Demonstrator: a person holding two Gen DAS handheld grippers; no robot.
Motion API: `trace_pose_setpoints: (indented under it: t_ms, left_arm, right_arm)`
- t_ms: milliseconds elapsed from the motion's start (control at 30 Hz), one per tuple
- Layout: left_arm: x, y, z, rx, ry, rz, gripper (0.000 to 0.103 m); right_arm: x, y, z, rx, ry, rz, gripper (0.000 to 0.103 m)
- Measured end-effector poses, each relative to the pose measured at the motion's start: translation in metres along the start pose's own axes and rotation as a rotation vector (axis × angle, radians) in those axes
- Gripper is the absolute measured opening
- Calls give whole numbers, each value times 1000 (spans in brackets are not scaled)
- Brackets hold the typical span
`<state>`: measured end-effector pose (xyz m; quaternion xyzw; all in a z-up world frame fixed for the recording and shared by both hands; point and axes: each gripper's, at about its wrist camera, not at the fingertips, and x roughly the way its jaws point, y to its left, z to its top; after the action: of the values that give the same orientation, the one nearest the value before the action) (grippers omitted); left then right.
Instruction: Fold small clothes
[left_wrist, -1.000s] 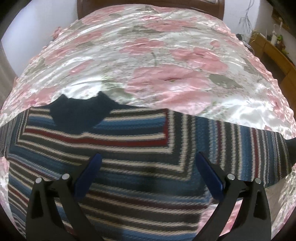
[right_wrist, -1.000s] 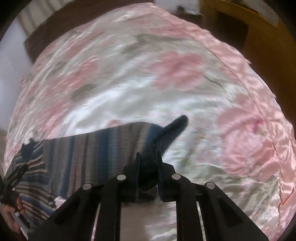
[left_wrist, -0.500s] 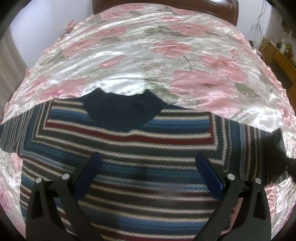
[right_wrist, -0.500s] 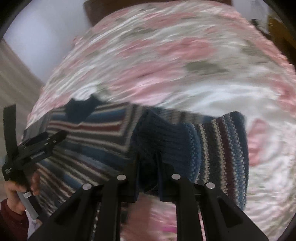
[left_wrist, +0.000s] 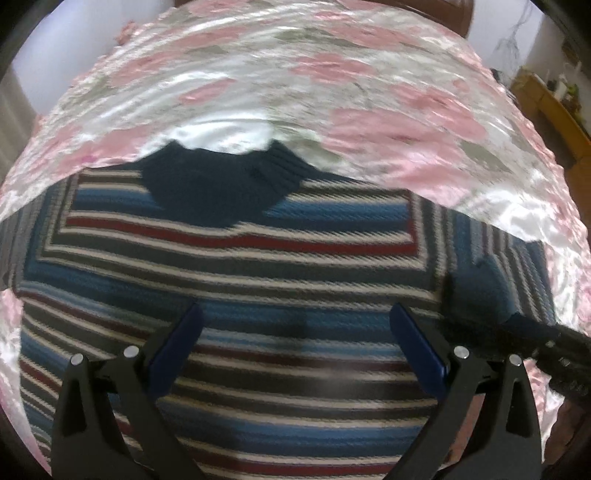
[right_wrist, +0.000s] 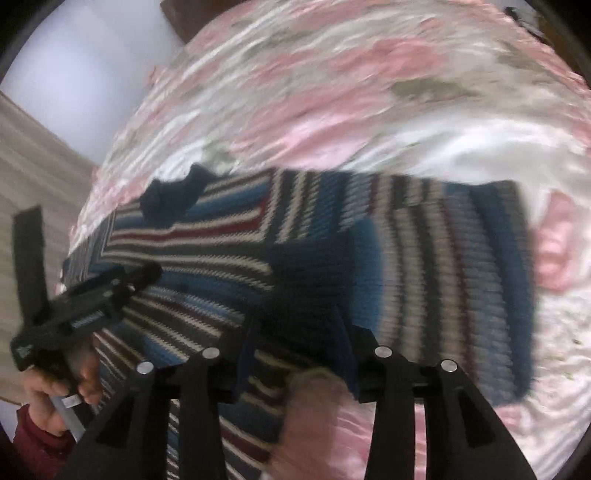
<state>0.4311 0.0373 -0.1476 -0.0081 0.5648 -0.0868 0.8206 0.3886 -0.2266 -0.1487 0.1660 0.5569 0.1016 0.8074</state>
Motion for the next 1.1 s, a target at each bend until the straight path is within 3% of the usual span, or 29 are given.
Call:
trace_pose_setpoints:
  t_ms: [133,300,467,567,600,633,667,733,800,933,1100]
  left_arm:
    - [15,-31,-6,-5,83,-122,100]
    - [39,-71,-15,-34,192,-246,100]
    - [64,-98,-24,-53,269,-288,99]
    - [70,-111,-26,-35,261,-261,96]
    - [69,-114,-26,-29,252,-257,85]
    - [67,-116,-25,-21,247,-259,66]
    - [65,-119,-24,-16,244,-273,60]
    - [61,-124,-21,-9,225,-296,25]
    - [54,-126,-17,-6,186,-292,10]
    - [33,-114,-10,-14,96,-310,8]
    - [-1,-81,4,-22,-26,-271,8]
  right_arm:
    - [-31,-38,-4,50,-49,-94,42]
    - [-54,-83,-20,120,-68,-132,42]
    - [-63,-99,-37,119,-81,-147,42]
    - [-65,-100,-43,112,-86,-154,42]
    - [-65,-101,-45,108,-86,-159,42]
    - [-65,-101,-46,105,-85,-162,42]
    - [-66,-102,-47,105,-86,-163,42]
    - [-66,-103,-48,106,-89,-169,42]
    - [-66,-105,-50,114,-94,-167,42]
    - [-68,-108,-53,137,-101,-152,42]
    - [-67,-103,-54,134,-99,-138,42]
